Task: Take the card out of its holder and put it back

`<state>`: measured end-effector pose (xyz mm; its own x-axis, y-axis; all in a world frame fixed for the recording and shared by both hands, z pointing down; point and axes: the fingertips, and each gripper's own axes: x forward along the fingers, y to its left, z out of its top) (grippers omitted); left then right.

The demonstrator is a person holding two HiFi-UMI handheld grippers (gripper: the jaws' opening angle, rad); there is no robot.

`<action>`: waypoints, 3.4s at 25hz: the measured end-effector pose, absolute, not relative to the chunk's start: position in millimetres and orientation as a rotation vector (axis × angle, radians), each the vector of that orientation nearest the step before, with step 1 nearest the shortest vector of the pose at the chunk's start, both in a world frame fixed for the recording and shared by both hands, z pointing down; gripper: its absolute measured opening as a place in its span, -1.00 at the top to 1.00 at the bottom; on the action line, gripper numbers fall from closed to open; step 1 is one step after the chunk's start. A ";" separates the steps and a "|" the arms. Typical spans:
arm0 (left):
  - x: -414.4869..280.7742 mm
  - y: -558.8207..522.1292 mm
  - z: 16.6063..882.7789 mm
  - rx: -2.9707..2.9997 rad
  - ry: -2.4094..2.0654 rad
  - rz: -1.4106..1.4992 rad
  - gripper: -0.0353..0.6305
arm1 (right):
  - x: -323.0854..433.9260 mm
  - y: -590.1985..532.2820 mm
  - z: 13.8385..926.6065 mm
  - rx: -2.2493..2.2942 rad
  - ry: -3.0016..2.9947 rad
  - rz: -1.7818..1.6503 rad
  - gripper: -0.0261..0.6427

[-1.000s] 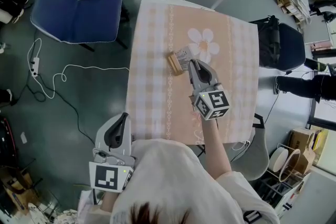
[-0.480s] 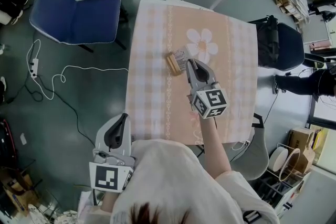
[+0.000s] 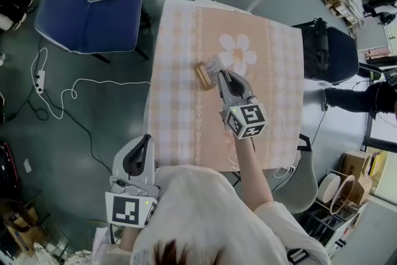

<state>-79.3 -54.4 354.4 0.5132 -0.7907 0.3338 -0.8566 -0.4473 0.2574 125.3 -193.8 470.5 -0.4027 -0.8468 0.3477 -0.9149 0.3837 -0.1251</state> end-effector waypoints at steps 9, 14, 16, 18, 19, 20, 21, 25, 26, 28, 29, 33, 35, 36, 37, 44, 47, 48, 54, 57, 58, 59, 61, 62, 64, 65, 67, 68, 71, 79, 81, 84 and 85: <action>-80.4 -53.3 354.9 2.372 -1.365 0.234 0.89 | 121.7 -192.6 489.8 1.546 -2.382 0.471 0.88; -82.8 -54.1 354.5 2.362 -1.374 0.236 0.89 | 118.5 -192.2 499.4 1.522 -2.373 0.482 0.88; -82.8 -54.4 354.5 2.363 -1.377 0.234 0.89 | 117.2 -191.8 501.9 1.515 -2.372 0.483 0.88; -82.8 -54.5 354.8 2.363 -1.379 0.236 0.89 | 117.2 -191.6 502.9 1.514 -2.373 0.481 0.88; -82.9 -54.6 354.7 2.363 -1.379 0.237 0.89 | 117.5 -191.8 502.9 1.515 -2.373 0.481 0.88; -83.0 -54.5 354.7 2.362 -1.379 0.237 0.89 | 117.7 -192.1 502.8 1.515 -2.374 0.482 0.88; -82.9 -54.4 354.6 2.362 -1.379 0.237 0.89 | 118.0 -192.3 502.7 1.516 -2.376 0.483 0.88; -81.7 -53.6 355.0 2.364 -1.372 0.238 0.89 | 119.0 -193.5 503.1 1.515 -2.384 0.484 0.88; -81.5 -53.7 355.3 2.365 -1.370 0.239 0.89 | 119.2 -193.8 503.1 1.517 -2.387 0.484 0.88; -81.2 -53.7 355.7 2.367 -1.367 0.240 0.89 | 119.5 -194.1 503.1 1.520 -2.393 0.482 0.88; -81.0 -53.6 355.8 2.366 -1.366 0.240 0.89 | 119.6 -194.1 503.3 1.521 -2.396 0.481 0.88; -80.6 -53.2 356.3 2.360 -1.363 0.237 0.89 | 120.2 -194.5 504.1 1.525 -2.406 0.480 0.88; -80.2 -53.1 356.1 2.360 -1.363 0.235 0.89 | 120.5 -194.6 504.1 1.528 -2.407 0.481 0.88; -80.0 -52.9 356.1 2.361 -1.363 0.235 0.89 | 120.6 -194.6 504.1 1.530 -2.408 0.481 0.88; -79.9 -52.8 356.1 2.362 -1.363 0.235 0.89 | 120.8 -194.6 504.1 1.531 -2.408 0.481 0.88; -82.1 -53.6 354.4 2.363 -1.372 0.224 0.89 | 120.3 -195.0 503.8 1.539 -2.403 0.479 0.88; -83.6 -53.7 353.5 2.362 -1.377 0.222 0.89 | 120.3 -194.8 504.0 1.544 -2.401 0.481 0.88; -83.9 -53.8 352.9 2.363 -1.378 0.222 0.89 | 120.5 -194.6 503.9 1.545 -2.400 0.483 0.88; -83.6 -55.7 351.0 2.367 -1.380 0.213 0.89 | 120.4 -195.5 504.5 1.546 -2.400 0.481 0.88; -84.5 -56.1 350.9 2.364 -1.382 0.215 0.89 | 121.0 -195.6 504.2 1.550 -2.399 0.481 0.88; -85.1 -56.0 351.3 2.362 -1.384 0.216 0.89 | 121.0 -195.5 504.3 1.551 -2.399 0.481 0.88; -85.6 -56.0 351.8 2.360 -1.386 0.216 0.89 | 120.8 -195.4 504.6 1.551 -2.398 0.481 0.88; -85.8 -56.0 352.6 2.357 -1.386 0.214 0.89 | 120.5 -195.3 505.1 1.552 -2.397 0.482 0.88; -85.5 -56.1 352.4 2.357 -1.383 0.214 0.89 | 120.6 -195.4 504.8 1.552 -2.397 0.482 0.88; -85.0 -56.4 350.7 2.357 -1.381 0.212 0.89 | 120.8 -195.5 503.7 1.553 -2.399 0.481 0.88; -84.9 -56.6 349.7 2.358 -1.381 0.210 0.89 | 120.8 -195.6 503.2 1.552 -2.399 0.480 0.88; -85.1 -56.9 349.3 2.358 -1.383 0.207 0.89 | 121.0 -195.5 503.0 1.553 -2.399 0.480 0.88; -85.2 -56.8 349.8 2.356 -1.384 0.205 0.89 | 121.1 -195.4 503.2 1.553 -2.399 0.480 0.88; -85.1 -55.8 351.5 2.351 -1.382 0.203 0.89 | 121.0 -195.1 504.0 1.553 -2.399 0.479 0.88; -89.7 -53.1 349.4 2.362 -1.389 0.223 0.89 | 119.2 -191.3 504.8 1.551 -2.397 0.494 0.88; -95.9 -54.9 347.8 2.383 -1.406 0.239 0.89 | 120.6 -192.7 501.8 1.550 -2.398 0.486 0.88; -110.8 -62.4 344.9 2.379 -1.470 0.232 0.89 | 122.0 -199.2 498.3 1.548 -2.400 0.463 0.88; -116.7 -62.5 345.0 2.371 -1.490 0.238 0.89 | 121.4 -198.8 499.1 1.548 -2.399 0.465 0.88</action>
<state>-116.7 -62.5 345.0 0.4389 -0.8428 0.3115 -0.8979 -0.3985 0.1870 121.4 -198.8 499.1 -0.4055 -0.8344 0.3734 -0.9134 0.3855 -0.1306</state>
